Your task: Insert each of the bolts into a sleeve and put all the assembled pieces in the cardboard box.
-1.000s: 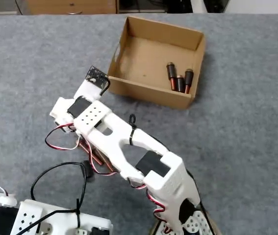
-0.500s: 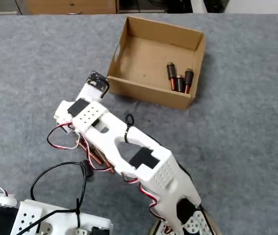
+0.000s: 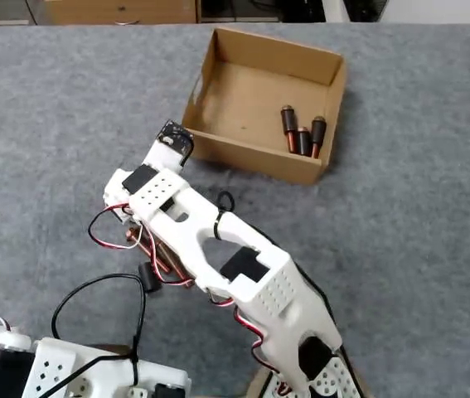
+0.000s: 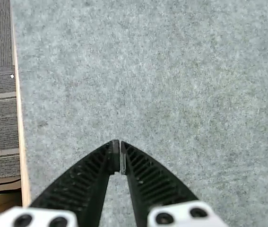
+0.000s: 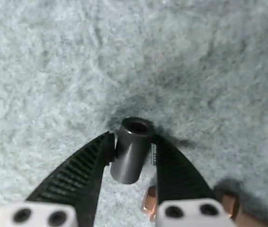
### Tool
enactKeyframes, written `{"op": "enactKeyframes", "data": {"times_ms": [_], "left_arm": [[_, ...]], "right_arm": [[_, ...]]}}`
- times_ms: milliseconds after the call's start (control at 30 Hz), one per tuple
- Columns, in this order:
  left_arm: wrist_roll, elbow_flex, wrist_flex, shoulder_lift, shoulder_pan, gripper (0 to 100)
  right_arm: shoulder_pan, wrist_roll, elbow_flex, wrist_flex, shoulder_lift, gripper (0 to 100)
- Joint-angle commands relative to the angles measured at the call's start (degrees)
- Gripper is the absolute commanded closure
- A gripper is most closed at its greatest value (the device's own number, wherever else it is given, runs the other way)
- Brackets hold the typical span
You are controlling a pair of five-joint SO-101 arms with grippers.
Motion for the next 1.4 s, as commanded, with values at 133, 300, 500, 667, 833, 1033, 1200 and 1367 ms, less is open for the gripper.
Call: {"op": "enactKeyframes", "data": {"times_ms": [133,300,500,667,833,1033,1200,1367], "left_arm": [[-0.2,-1.8,-0.4,-1.3,0.1,98],[-0.2,-0.5,-0.4,-1.5,0.1,98],[-0.3,2.6,-0.5,-1.5,0.1,98],[-0.3,2.5,-0.5,-1.5,0.1,98],[-0.3,2.2,-0.5,-1.4,0.2,98],[0.1,-0.7,-0.4,-1.2,5.8,98],[3.3,-6.8,-0.4,-1.0,16.8,98],[12.5,-13.7,-0.3,4.5,28.8,98]], "right_arm": [[-0.4,-0.5,-3.5,1.3,1.4,99.0],[-0.4,-0.3,-3.9,3.3,1.2,99.7],[-0.2,-0.2,-11.8,10.2,-2.5,99.7],[0.8,-0.1,-17.0,13.6,-6.2,99.7],[2.2,3.3,-21.8,16.4,-10.9,99.7],[6.9,5.7,-28.9,17.1,-16.9,99.7],[13.8,10.5,-34.4,17.3,-22.9,99.7],[23.3,14.2,-35.7,17.1,-30.9,99.7]]}}
